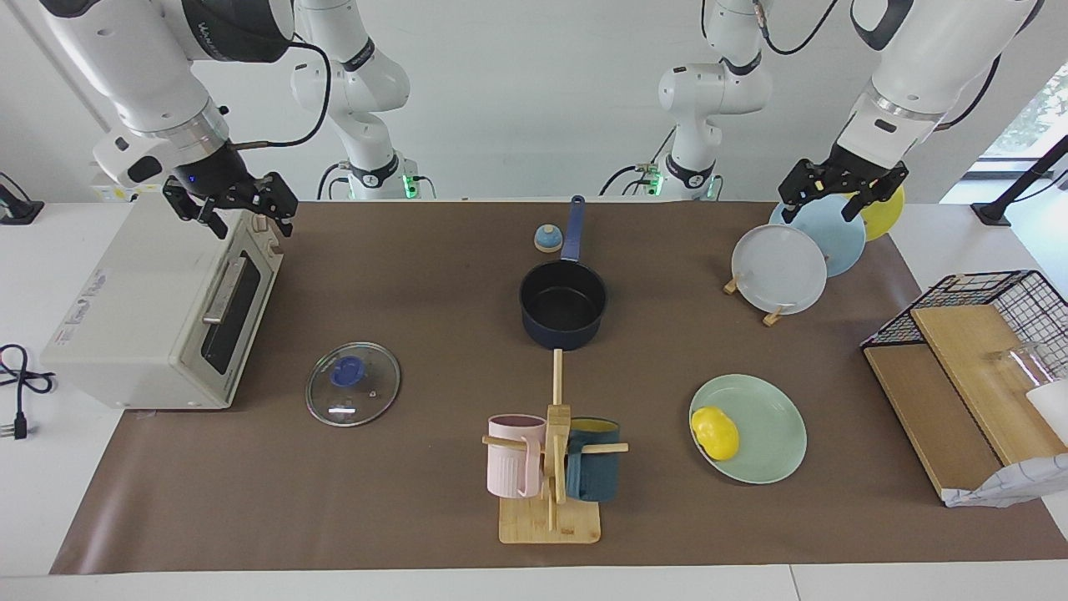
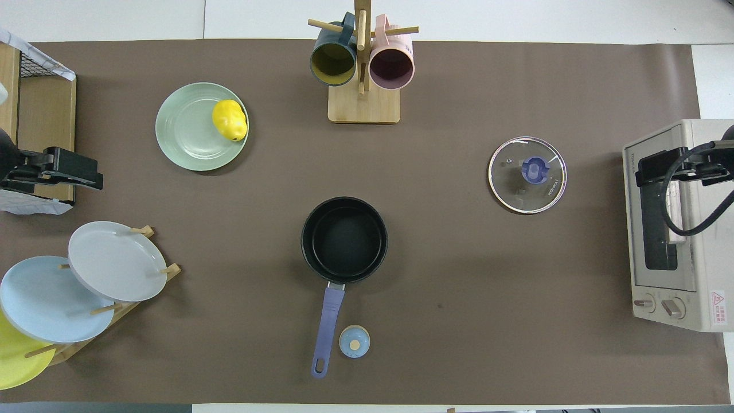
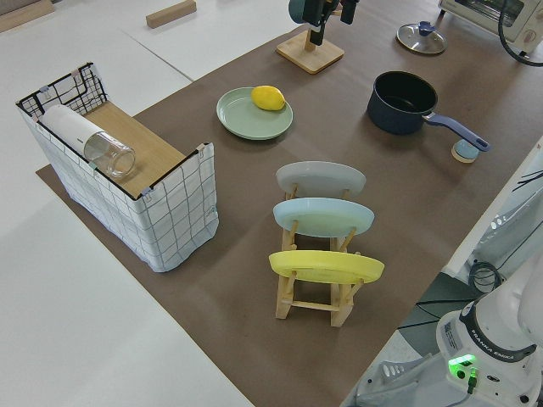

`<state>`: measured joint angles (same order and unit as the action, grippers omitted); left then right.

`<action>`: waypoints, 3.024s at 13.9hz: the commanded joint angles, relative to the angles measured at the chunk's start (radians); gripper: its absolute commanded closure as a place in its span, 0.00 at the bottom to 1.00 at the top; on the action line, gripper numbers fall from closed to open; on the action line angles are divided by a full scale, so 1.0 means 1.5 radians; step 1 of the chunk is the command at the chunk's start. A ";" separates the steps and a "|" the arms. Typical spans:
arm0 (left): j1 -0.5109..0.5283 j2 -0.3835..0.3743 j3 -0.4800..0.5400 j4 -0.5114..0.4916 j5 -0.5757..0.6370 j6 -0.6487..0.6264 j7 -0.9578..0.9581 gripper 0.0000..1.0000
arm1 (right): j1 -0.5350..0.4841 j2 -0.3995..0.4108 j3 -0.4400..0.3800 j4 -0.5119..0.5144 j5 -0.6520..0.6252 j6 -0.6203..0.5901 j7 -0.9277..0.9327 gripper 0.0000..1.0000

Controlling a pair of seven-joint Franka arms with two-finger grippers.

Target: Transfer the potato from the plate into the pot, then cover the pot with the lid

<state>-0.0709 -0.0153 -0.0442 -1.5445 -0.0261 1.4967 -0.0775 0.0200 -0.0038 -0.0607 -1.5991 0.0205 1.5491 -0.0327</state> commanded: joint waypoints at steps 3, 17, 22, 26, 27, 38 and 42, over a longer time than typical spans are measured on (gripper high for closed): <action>0.003 0.014 -0.002 0.013 -0.023 0.024 0.003 0.00 | -0.009 -0.007 0.004 -0.004 -0.004 0.009 -0.012 0.00; -0.080 0.445 0.023 0.203 -0.017 0.280 -0.158 0.00 | -0.008 -0.007 0.005 -0.004 -0.004 0.011 -0.011 0.00; -0.100 0.467 0.024 0.187 -0.013 0.359 -0.223 0.00 | -0.013 -0.009 0.003 -0.008 -0.002 0.012 -0.009 0.00; -0.103 0.462 0.026 0.152 -0.003 0.378 -0.249 0.00 | -0.011 -0.013 0.004 -0.019 -0.002 0.014 -0.016 0.00; -0.105 0.462 0.026 0.147 -0.003 0.379 -0.254 0.00 | -0.010 -0.013 0.004 -0.023 0.000 0.028 -0.017 0.00; -0.100 0.456 0.025 0.105 -0.003 0.434 -0.276 0.15 | 0.040 0.060 0.012 -0.156 0.000 0.282 -0.081 0.00; -0.096 0.455 0.025 0.106 -0.001 0.430 -0.274 0.64 | 0.048 0.113 0.012 -0.178 0.002 0.374 -0.074 0.00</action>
<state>-0.2132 0.6827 -0.0103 -1.3665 -0.0497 2.1288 -0.4698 0.0867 0.1342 -0.0447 -1.8502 0.0202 2.0498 -0.1264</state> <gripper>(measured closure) 0.335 0.000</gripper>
